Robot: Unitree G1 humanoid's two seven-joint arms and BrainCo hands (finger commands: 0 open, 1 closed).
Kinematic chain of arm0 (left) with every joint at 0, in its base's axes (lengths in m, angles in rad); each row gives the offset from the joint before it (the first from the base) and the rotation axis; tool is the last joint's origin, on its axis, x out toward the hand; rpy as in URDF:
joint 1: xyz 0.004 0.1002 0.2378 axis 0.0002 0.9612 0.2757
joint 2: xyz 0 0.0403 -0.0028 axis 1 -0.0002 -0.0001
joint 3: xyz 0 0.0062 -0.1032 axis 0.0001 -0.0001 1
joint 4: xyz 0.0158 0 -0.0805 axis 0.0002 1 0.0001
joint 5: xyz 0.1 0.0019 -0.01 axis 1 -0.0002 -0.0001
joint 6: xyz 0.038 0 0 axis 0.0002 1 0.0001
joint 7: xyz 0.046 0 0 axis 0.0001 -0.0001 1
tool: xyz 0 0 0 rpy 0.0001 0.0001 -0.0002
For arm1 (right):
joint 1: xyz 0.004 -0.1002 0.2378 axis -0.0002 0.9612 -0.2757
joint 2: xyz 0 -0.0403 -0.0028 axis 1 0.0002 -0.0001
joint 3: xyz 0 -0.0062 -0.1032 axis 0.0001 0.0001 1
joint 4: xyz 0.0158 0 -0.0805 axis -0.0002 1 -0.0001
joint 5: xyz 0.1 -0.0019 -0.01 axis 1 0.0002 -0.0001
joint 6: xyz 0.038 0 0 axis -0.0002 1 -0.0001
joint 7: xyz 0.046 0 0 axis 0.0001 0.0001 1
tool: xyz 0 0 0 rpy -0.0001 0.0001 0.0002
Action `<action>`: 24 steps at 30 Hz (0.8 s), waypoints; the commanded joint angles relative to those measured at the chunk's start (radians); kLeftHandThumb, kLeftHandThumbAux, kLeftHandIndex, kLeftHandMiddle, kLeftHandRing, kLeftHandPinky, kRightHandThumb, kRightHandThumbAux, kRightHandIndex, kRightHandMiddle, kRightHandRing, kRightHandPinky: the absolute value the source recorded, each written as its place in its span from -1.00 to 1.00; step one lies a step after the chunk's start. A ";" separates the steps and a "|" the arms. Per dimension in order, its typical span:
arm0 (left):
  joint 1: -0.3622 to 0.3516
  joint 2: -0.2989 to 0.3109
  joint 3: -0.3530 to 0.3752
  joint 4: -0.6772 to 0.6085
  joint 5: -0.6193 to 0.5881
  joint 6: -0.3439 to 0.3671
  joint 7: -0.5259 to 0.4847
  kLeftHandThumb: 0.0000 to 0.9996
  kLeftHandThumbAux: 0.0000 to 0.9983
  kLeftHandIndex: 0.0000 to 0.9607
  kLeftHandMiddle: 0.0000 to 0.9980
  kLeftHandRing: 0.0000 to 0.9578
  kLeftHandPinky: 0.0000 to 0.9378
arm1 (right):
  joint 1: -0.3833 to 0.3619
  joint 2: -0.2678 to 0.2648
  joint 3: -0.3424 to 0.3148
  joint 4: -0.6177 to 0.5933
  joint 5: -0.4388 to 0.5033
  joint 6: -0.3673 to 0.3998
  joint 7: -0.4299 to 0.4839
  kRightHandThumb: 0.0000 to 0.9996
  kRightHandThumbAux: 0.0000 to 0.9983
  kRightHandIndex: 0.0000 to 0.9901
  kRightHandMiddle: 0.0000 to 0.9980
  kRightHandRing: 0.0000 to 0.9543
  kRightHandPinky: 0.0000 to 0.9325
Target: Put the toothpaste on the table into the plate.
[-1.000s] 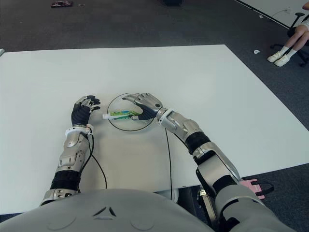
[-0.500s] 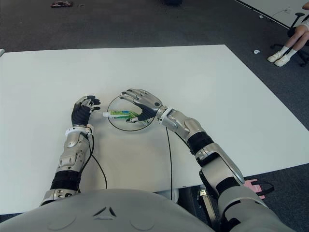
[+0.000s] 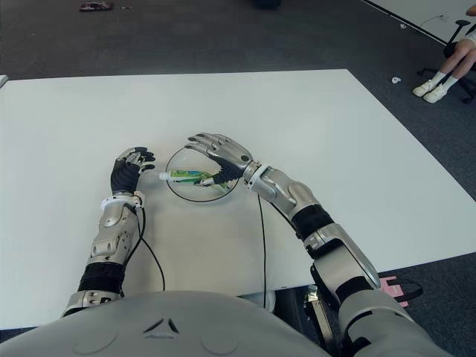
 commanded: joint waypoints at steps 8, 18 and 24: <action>0.042 -0.025 0.003 0.078 -0.010 0.052 -0.004 0.43 0.44 -0.10 -0.04 -0.02 -0.01 | 0.160 0.076 -0.156 -0.062 0.271 -0.018 -0.012 -0.73 0.19 -0.99 -0.96 -0.94 -0.66; 0.040 -0.022 0.001 0.071 -0.003 0.061 0.002 0.43 0.44 -0.10 -0.05 -0.03 -0.02 | 0.249 0.181 -0.251 -0.072 0.691 -0.072 0.181 -0.64 0.55 -0.49 -0.53 -0.50 -0.30; 0.040 -0.026 0.004 0.062 -0.009 0.076 0.010 0.43 0.44 -0.10 -0.05 -0.03 -0.03 | 0.310 0.255 -0.305 -0.119 0.960 0.019 0.331 -0.45 0.68 -0.26 -0.28 -0.21 -0.04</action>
